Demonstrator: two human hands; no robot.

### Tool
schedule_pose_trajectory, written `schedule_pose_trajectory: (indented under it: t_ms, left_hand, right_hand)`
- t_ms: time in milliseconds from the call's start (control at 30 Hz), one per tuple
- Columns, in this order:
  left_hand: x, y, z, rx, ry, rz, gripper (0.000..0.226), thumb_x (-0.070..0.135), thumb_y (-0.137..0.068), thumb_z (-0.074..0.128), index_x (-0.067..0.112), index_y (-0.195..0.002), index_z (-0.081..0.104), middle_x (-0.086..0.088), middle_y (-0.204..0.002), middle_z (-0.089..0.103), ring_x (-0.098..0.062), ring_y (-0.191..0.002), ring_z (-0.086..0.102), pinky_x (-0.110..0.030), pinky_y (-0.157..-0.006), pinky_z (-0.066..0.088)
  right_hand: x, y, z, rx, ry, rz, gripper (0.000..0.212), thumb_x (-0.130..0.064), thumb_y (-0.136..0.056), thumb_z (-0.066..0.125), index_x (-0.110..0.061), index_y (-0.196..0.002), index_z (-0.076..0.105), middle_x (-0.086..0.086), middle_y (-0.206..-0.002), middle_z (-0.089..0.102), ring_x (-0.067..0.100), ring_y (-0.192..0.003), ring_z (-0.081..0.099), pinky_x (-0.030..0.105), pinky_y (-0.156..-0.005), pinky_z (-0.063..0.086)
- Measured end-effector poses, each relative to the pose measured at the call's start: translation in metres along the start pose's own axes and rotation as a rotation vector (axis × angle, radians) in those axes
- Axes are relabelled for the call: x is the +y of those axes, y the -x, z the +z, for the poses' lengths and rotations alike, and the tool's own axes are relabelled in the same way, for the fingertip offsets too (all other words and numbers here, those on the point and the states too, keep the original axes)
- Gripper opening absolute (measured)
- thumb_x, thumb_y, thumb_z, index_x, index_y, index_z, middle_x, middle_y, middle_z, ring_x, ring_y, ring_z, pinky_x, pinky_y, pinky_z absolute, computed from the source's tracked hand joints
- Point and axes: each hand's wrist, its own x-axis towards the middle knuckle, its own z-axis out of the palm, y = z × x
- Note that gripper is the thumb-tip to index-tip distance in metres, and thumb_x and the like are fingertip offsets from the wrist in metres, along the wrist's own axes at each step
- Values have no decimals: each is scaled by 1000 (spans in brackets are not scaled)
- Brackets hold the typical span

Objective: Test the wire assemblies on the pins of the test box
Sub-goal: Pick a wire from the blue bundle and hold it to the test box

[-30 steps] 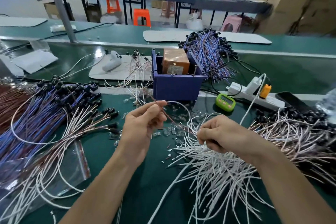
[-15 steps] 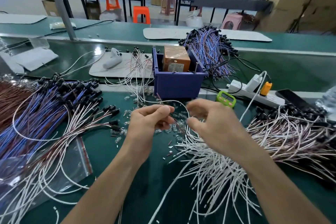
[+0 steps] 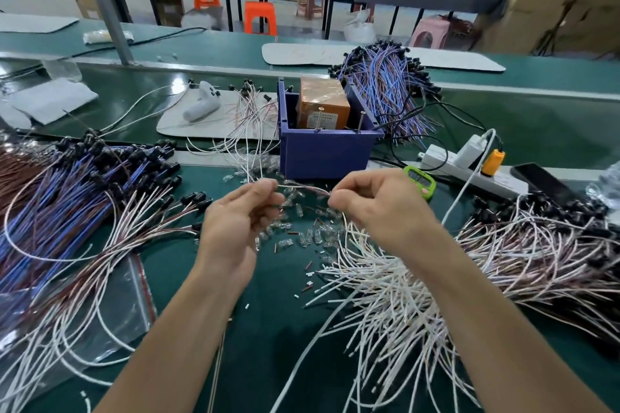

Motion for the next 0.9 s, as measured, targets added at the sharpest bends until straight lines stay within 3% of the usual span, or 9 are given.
schedule_pose_trajectory:
  t_ms: [133, 200, 300, 400, 467, 533, 633, 733, 900]
  left_hand:
    - [-2, -10, -13, 196, -380, 106, 23, 10, -84, 74, 26, -100, 83, 8, -73, 75, -5, -57, 58, -17, -56, 47]
    - [-11, -2, -11, 179, -746, 257, 47, 22, -76, 76, 42, -119, 74, 19, -76, 71, 0, -62, 59, -18, -63, 47]
    - [-19, 10, 2, 113, -1177, 558, 41, 46, -77, 68, 46, -117, 73, 25, -85, 60, -1, -84, 47, -24, -82, 38]
    - [-14, 6, 17, 54, -1281, 311, 50, 70, -85, 46, 34, -81, 80, 16, -82, 68, -14, -85, 62, -31, -79, 46]
    - [-12, -2, 20, -87, -1195, 10, 70, 73, -95, 36, 22, -72, 79, 8, -66, 74, -18, -64, 68, -35, -79, 53]
    - [-12, -8, 22, -147, -1062, -127, 65, 68, -97, 44, 18, -72, 77, 4, -61, 74, -17, -51, 69, -34, -76, 55]
    - [-22, -20, 21, 8, -1274, -33, 45, 68, -81, 62, 23, -75, 68, 11, -65, 72, -19, -64, 70, -34, -76, 54]
    - [-27, -25, 25, 196, -1653, 96, 51, 77, -85, 53, 27, -84, 60, 8, -68, 52, -23, -73, 53, -35, -70, 39]
    - [-27, -41, 25, 252, -1765, 44, 43, 63, -90, 59, 21, -88, 70, 0, -76, 63, -24, -70, 48, -33, -67, 39]
  right_hand:
    - [-21, -13, -38, 5, -337, -5, 19, -9, -96, 66, -7, -79, 73, 1, -52, 55, 10, -43, 40, 19, -41, 31]
    - [-34, -22, -51, -18, -555, -15, 21, -10, -100, 61, -6, -81, 69, 1, -52, 53, 9, -43, 37, 19, -41, 23]
    - [-50, -30, -60, -79, -699, -45, 22, -12, -101, 58, -7, -82, 67, 1, -51, 51, 10, -41, 30, 22, -42, 20]
    - [-58, -33, -64, -131, -682, -52, 23, -14, -102, 56, -8, -83, 67, 1, -51, 50, 12, -43, 25, 26, -46, 18]
    - [-60, -35, -66, -145, -683, -48, 23, -14, -103, 55, -8, -84, 67, 1, -51, 50, 12, -43, 25, 27, -47, 17]
    - [-59, -35, -67, -153, -715, -26, 24, -13, -104, 53, -8, -84, 65, 0, -50, 49, 11, -41, 24, 24, -44, 19]
    - [-54, -34, -65, -175, -756, 20, 26, -12, -105, 50, -7, -83, 64, -1, -48, 47, 9, -38, 24, 21, -41, 20]
    - [-46, -33, -61, -197, -729, 60, 26, -11, -104, 50, -6, -83, 64, -1, -46, 45, 7, -35, 22, 19, -40, 18]
    - [-38, -31, -54, -249, -597, 121, 26, -11, -104, 53, -7, -81, 65, 1, -48, 47, 8, -36, 20, 20, -40, 19]
